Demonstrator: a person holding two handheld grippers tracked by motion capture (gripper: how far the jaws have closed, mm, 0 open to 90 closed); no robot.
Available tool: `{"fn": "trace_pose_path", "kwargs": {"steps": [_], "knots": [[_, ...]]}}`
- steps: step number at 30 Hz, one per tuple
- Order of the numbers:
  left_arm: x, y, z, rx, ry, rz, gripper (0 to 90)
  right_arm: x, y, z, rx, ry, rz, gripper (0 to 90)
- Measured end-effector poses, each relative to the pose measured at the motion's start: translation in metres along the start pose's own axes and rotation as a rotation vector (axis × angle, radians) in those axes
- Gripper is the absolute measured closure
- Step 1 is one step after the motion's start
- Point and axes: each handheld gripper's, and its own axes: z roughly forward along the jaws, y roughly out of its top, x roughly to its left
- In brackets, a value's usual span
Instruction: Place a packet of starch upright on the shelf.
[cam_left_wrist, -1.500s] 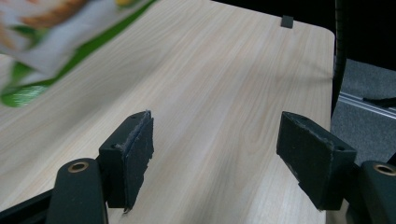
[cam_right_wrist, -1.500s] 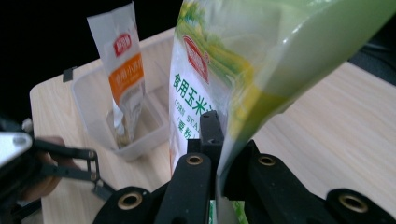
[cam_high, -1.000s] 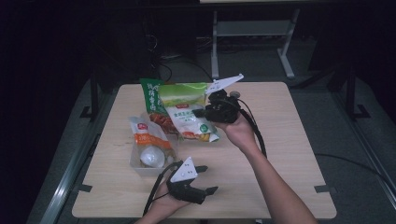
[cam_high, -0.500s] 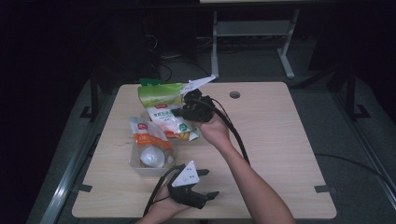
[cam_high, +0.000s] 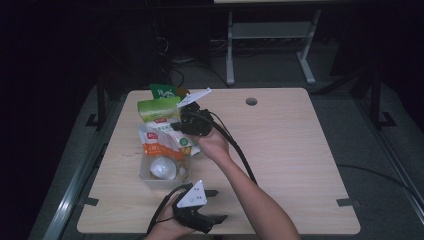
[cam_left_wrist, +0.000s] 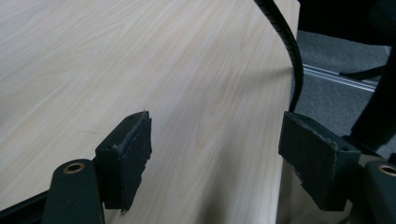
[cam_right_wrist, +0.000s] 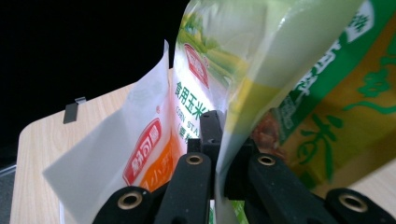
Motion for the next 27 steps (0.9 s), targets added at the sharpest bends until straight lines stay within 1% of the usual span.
{"fn": "trace_pose_path", "kwargs": {"steps": [1, 2, 3, 4, 7, 9, 12, 15, 17, 18, 20, 21, 22, 23, 24, 25, 27], "knots": [[0.001, -0.001, 0.000, -0.002, 0.001, 0.002, 25.0, 0.000, -0.001, 0.002, -0.002, 0.003, 0.005, 88.9], [0.001, -0.002, 0.000, -0.008, -0.001, -0.007, 24.9, 0.001, -0.001, 0.005, -0.006, -0.001, 0.002, 88.9], [0.001, -0.002, 0.000, -0.008, -0.001, -0.007, 24.9, 0.001, -0.001, 0.005, -0.006, -0.001, 0.002, 88.9], [0.000, -0.002, 0.001, 0.002, -0.003, 0.006, 24.9, 0.002, -0.003, 0.011, -0.006, 0.005, 0.008, 88.8], [-0.001, -0.003, 0.004, -0.003, -0.007, 0.001, 25.0, 0.003, -0.007, 0.017, -0.013, 0.010, 0.020, 88.8], [-0.001, -0.004, 0.004, -0.003, -0.012, -0.001, 25.0, 0.004, -0.010, 0.021, -0.028, 0.012, 0.027, 88.8], [0.002, -0.006, 0.004, 0.003, -0.010, -0.001, 24.9, 0.007, -0.013, 0.024, -0.027, 0.013, 0.028, 88.5], [0.002, -0.006, 0.003, -0.001, -0.010, -0.003, 24.9, 0.009, -0.014, 0.026, 0.006, 0.013, 0.003, 87.3], [0.002, -0.006, 0.004, -0.003, -0.011, -0.002, 24.9, 0.009, -0.015, 0.026, 0.027, 0.022, 0.000, 86.9], [0.002, -0.005, 0.003, 0.002, -0.011, 0.007, 24.9, 0.009, -0.014, 0.026, 0.028, 0.024, -0.004, 86.7], [0.002, -0.005, 0.003, -0.001, -0.012, 0.014, 24.9, 0.007, -0.013, 0.027, 0.049, 0.030, -0.015, 85.6], [0.002, -0.005, 0.003, 0.001, -0.013, 0.013, 24.9, 0.008, -0.012, 0.027, 0.066, 0.034, -0.016, 84.6], [0.002, -0.005, 0.003, 0.005, -0.014, 0.013, 24.9, 0.007, -0.011, 0.027, 0.082, 0.031, -0.033, 83.7], [0.002, -0.005, 0.003, 0.004, -0.014, 0.014, 24.9, 0.007, -0.009, 0.028, 0.102, 0.027, -0.061, 82.8], [0.002, -0.005, 0.003, 0.004, -0.014, 0.014, 24.9, 0.007, -0.007, 0.028, 0.120, 0.029, -0.074, 82.0], [0.002, -0.004, 0.003, -0.003, -0.015, 0.009, 24.9, 0.007, -0.004, 0.030, 0.154, 0.041, -0.081, 80.5], [0.003, -0.004, 0.002, -0.006, -0.010, 0.012, 24.9, 0.006, 0.001, 0.034, 0.202, 0.057, -0.091, 78.9]]}}
